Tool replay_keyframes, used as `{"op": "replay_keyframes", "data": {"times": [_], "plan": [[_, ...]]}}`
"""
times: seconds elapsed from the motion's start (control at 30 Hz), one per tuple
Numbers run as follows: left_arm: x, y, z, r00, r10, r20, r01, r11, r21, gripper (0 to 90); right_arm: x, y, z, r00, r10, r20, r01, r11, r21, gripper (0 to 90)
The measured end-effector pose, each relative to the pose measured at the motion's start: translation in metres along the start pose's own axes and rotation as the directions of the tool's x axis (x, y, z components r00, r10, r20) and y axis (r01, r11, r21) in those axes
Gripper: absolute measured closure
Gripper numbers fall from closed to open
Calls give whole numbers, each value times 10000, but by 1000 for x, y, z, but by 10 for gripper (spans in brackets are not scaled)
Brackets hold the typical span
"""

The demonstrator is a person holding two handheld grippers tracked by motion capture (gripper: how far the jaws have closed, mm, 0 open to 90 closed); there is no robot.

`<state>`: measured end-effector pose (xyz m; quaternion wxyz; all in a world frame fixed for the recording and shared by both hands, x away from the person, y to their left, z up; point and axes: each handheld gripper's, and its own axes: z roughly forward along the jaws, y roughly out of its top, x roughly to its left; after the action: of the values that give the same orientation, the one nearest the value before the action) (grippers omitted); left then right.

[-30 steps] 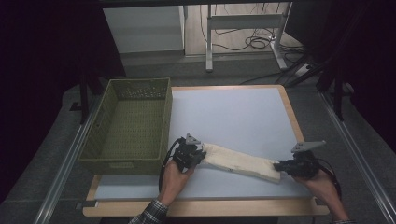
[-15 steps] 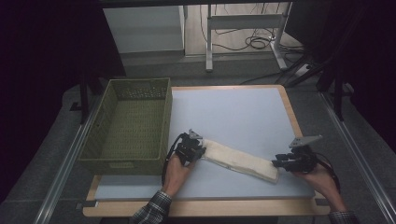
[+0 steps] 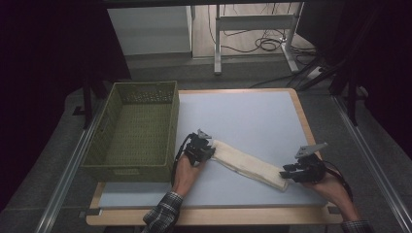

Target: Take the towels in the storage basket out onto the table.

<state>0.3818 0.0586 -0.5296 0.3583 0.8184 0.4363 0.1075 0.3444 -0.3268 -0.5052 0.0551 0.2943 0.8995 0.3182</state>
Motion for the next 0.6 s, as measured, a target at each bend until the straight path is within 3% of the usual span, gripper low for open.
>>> {"op": "replay_keyframes", "data": {"times": [0.1,0.17,0.27,0.43,0.6], "plan": [[2,-1,1,9998,-129,149,130,9999,-62,764,3,-2,2,9998,83,-192,-82,9999,64,647],[4,-3,1,9994,-225,255,229,9996,-140,776,3,-4,0,9976,453,-519,-446,9989,140,745],[4,-3,0,9990,-289,330,297,9993,-233,816,4,-6,-1,9948,654,-779,-648,9978,106,807],[1,2,-5,9994,-258,239,265,9992,-314,833,6,-4,-5,9927,651,-1016,-664,9978,-87,818],[-2,20,-20,10000,45,-7,-45,9994,-342,834,14,4,-17,9907,428,-1290,-510,9969,-605,818]]}}
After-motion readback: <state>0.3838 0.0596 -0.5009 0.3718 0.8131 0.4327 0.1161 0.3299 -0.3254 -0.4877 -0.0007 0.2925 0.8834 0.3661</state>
